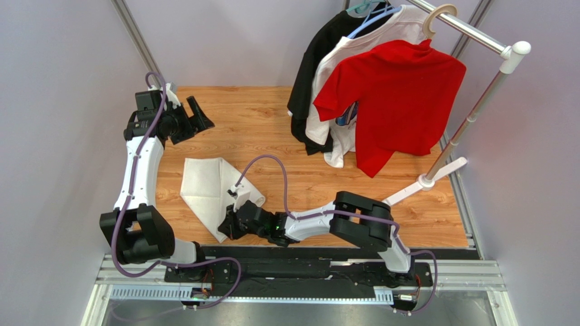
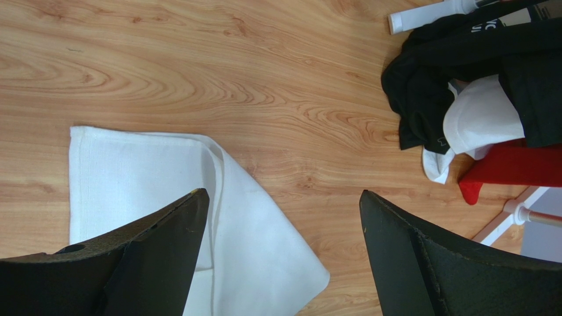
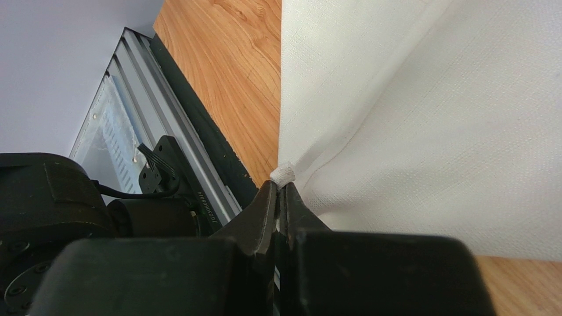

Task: Fold the napkin, place the utensils inside, and roll it up
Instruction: Fold the napkin

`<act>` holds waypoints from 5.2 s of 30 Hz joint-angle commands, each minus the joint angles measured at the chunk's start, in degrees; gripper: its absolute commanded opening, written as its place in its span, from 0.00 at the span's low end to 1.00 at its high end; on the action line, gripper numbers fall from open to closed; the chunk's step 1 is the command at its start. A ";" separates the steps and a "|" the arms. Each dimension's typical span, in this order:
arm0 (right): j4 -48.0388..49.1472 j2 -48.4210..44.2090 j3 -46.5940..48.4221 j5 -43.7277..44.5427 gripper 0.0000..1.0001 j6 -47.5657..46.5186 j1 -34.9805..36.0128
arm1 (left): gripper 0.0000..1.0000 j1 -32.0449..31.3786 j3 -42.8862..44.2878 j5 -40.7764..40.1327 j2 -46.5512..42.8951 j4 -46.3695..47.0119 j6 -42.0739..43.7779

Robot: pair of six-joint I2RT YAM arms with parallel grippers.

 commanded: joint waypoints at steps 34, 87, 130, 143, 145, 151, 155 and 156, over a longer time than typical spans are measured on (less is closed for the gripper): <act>-27.38 -10.91 7.18 -12.71 0.68 -26.89 -22.06 | 0.95 1.25 -2.96 -10.68 2.85 -0.52 1.14; -20.88 -16.96 -15.82 -9.47 0.00 -13.00 -38.59 | 0.95 -19.13 -21.74 -5.58 -10.48 6.05 -8.60; -16.13 -31.55 -31.21 -19.76 0.61 6.59 -34.90 | 0.81 -24.94 -49.73 -0.75 -20.70 18.55 -20.05; -15.61 -29.35 -31.64 -17.20 0.36 7.12 -34.81 | 0.81 -24.94 -51.48 0.13 -20.79 18.90 -20.05; -15.61 -29.00 -31.82 -17.03 0.32 7.12 -34.90 | 0.80 -24.94 -51.83 0.66 -20.79 19.43 -20.31; -14.64 -28.04 -32.61 -16.68 0.21 7.38 -34.81 | 0.74 -24.94 -53.06 1.89 -19.73 19.78 -20.40; -13.32 -26.89 -33.05 -17.29 0.19 7.91 -34.81 | 0.72 -24.94 -53.94 2.94 -20.17 19.78 -20.75; -12.97 -26.81 -33.14 -17.29 0.19 8.00 -34.81 | 0.69 -25.02 -54.38 3.03 -20.26 20.04 -21.27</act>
